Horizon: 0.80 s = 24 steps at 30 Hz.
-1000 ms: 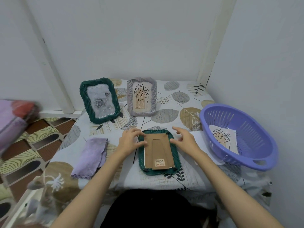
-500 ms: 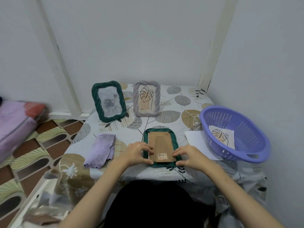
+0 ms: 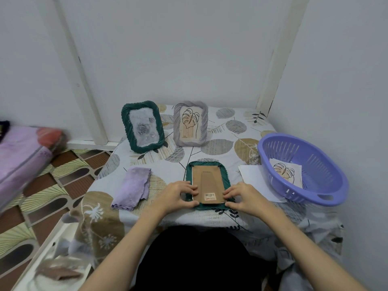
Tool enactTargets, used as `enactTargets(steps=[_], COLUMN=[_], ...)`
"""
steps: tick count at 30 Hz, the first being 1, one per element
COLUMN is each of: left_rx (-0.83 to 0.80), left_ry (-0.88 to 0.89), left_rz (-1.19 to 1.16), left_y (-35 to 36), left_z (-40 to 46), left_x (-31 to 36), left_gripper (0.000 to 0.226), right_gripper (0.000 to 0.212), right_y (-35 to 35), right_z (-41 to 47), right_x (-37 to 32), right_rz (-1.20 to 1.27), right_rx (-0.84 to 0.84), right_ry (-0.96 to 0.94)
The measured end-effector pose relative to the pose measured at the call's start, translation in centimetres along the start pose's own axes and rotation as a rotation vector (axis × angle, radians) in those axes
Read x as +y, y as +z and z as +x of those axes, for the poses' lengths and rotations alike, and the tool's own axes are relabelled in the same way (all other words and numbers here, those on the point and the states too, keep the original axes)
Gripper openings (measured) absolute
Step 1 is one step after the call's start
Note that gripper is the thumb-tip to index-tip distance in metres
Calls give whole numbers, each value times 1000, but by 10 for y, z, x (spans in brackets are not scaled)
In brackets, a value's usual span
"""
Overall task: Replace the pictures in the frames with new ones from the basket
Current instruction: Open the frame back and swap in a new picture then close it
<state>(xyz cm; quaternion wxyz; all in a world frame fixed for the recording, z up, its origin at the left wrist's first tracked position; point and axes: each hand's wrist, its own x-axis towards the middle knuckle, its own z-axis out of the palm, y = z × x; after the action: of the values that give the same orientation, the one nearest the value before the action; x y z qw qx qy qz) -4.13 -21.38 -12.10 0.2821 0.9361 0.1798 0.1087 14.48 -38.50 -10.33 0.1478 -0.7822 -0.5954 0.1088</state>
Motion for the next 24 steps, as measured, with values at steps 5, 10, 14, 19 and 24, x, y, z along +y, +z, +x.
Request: enactTargets(steps=[5,10,14,19,24], left_rx=[-17,94,187,221,180], left_ry=[-14,-4,-12,-7,2], left_rz=[-28,-54,-107,-109,-72], left_y=[2,10,16,19,18], left_z=[1,-3,-3,-3,-1], left_x=[-2,-2,-2,2,5], left_gripper=[44,33,23,17,20], right_gripper=[24,14,7,5,10], right_y=[9,20,30,33,35], right_z=[-4,-7,-7,-6,-9], right_x=[3,2,2,-4,-8], right_rz=[58,126,188,205,286], right_rx=[130,265,351,393,412], right_ry=[-36,-63,-37,1,73])
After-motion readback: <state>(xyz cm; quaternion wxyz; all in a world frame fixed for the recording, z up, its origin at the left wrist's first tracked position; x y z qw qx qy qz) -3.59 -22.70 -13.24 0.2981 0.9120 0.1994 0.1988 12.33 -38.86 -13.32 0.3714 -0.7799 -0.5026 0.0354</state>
